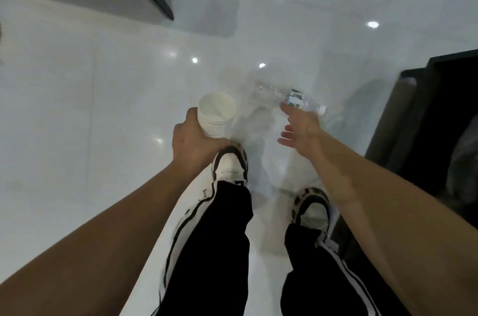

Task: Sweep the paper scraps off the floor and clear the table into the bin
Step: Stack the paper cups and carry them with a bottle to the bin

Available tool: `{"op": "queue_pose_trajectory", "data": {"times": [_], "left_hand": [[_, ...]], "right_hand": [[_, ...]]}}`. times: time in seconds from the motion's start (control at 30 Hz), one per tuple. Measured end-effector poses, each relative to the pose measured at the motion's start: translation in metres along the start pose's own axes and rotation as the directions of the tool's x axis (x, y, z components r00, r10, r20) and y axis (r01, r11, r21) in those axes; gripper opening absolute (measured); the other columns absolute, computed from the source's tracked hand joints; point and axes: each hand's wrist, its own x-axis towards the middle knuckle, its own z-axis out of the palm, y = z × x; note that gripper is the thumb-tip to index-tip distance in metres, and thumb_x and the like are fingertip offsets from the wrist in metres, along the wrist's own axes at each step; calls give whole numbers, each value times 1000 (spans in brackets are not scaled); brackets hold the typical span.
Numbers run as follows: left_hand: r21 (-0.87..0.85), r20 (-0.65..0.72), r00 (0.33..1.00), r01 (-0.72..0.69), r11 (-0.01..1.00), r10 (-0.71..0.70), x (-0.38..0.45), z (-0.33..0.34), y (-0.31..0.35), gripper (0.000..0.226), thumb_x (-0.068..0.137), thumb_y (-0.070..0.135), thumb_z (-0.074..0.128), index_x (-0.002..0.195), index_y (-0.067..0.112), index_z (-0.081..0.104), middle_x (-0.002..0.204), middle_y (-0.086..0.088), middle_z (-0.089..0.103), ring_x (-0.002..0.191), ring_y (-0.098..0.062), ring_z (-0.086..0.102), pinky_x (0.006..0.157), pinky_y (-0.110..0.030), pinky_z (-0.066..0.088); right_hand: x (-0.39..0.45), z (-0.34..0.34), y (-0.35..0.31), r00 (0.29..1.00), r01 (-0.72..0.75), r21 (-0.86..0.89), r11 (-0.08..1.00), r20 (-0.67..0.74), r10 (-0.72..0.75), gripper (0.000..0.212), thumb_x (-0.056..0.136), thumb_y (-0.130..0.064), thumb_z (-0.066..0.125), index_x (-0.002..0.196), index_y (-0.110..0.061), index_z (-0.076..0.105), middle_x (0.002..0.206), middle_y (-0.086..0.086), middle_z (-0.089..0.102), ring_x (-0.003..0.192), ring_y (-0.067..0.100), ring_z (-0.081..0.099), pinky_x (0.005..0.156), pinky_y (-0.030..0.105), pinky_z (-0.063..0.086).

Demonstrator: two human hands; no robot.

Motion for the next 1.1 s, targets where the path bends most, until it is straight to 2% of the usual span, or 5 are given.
{"op": "queue_pose_trajectory", "data": {"times": [0.17,0.27,0.37,0.7,1.1], "left_hand": [[-83,19,999,29,996,-28,45,47,-45,85,42,49,78,116,26,45,101,10,57,94,-17,50,63,-21,34],[-100,34,997,71,992,-68,49,52,-60,84,44,47,82,117,28,44,102,9,57,95,-17,50,63,-23,37],[-114,43,993,117,987,-113,25,38,-54,77,50,40,85,115,26,46,100,9,59,100,-20,53,75,-33,49],[-278,-40,996,68,958,-82,-155,-159,52,80,51,38,88,117,23,46,99,10,55,97,-19,54,80,-33,48],[-430,-636,757,-186,884,-150,-457,-440,48,72,48,48,83,104,33,40,94,11,55,86,-17,55,61,-25,40]], "right_hand": [[94,29,-7,990,-139,363,921,51,130,86,72,-76,67,130,-16,48,114,15,51,103,33,58,88,52,55],[107,35,-11,996,-13,450,893,-73,51,58,73,-45,83,116,-12,61,88,10,55,65,22,56,76,42,60],[66,36,-7,992,77,181,980,-115,-57,45,65,-20,88,97,-9,58,83,13,55,50,21,47,55,34,56],[-264,17,-15,895,447,-157,881,76,-440,57,60,-29,90,108,-26,60,99,-5,71,88,15,68,70,30,53],[-680,58,-16,409,911,-201,359,537,-738,60,64,-41,88,113,-28,57,104,-9,70,93,12,69,77,36,57]]}}
